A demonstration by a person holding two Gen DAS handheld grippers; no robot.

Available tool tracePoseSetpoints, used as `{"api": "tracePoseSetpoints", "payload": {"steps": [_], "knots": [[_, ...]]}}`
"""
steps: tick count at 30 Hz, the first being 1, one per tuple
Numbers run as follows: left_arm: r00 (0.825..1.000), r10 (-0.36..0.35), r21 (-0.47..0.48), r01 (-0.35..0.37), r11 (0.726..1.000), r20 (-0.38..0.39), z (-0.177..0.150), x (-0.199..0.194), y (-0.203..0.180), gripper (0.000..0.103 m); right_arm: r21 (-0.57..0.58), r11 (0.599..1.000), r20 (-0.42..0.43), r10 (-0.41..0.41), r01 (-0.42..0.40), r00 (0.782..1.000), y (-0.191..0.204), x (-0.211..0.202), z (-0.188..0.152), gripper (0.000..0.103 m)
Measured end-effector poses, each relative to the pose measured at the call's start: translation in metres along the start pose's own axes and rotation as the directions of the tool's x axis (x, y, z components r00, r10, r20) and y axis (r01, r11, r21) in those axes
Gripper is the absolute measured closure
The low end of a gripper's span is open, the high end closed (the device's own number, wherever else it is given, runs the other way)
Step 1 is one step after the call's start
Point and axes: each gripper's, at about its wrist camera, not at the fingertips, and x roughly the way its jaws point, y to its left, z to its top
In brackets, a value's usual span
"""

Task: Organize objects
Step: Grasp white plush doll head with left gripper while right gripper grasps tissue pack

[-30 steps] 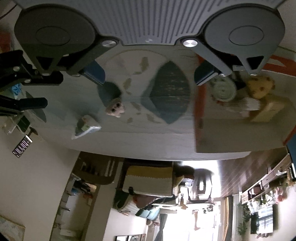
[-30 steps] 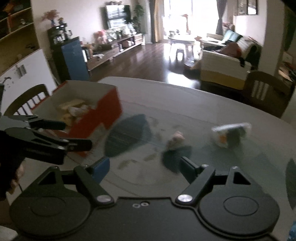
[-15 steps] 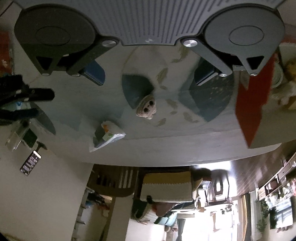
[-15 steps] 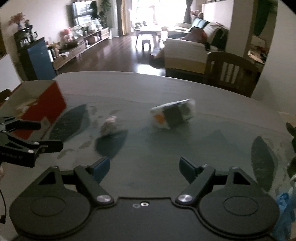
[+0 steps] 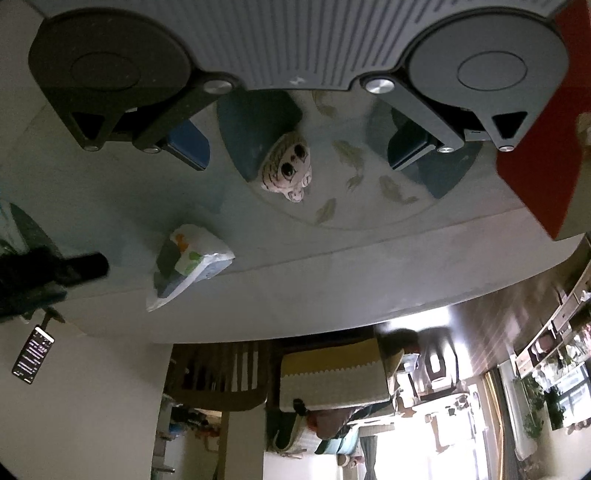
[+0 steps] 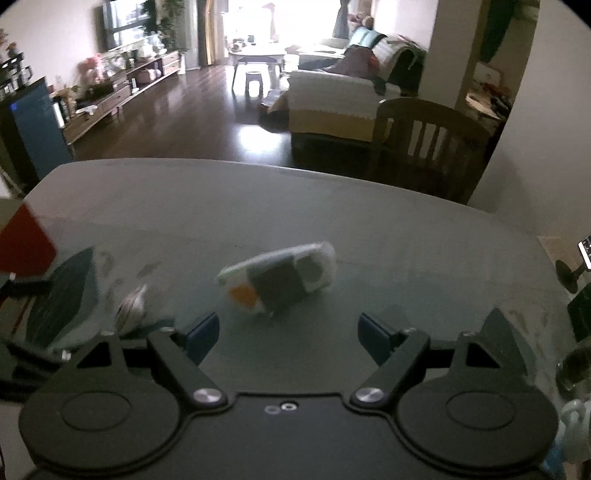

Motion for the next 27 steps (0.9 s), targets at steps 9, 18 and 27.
{"api": "tracePoseSetpoints", "payload": {"steps": [9,18,27], "knots": [[1.0,-0.002,0.02,0.002,1.0,-0.021,0.008,0.031,0.002,0.0,0.023,0.998,-0.003,-0.054,0.054,0.999,-0.001,0.054,0.033,0.021],[1.0,-0.013,0.057,0.014,0.998,-0.029,0.009,0.053,0.004,0.0,0.103,0.994,-0.08,-0.039,0.047,0.996,-0.006,0.096,0.04,0.021],[0.999,-0.042,0.072,0.044,0.996,-0.028,0.004,0.062,0.004,0.001,0.174,0.984,-0.172,0.0,0.03,0.985,-0.01,0.128,0.022,0.021]]}}
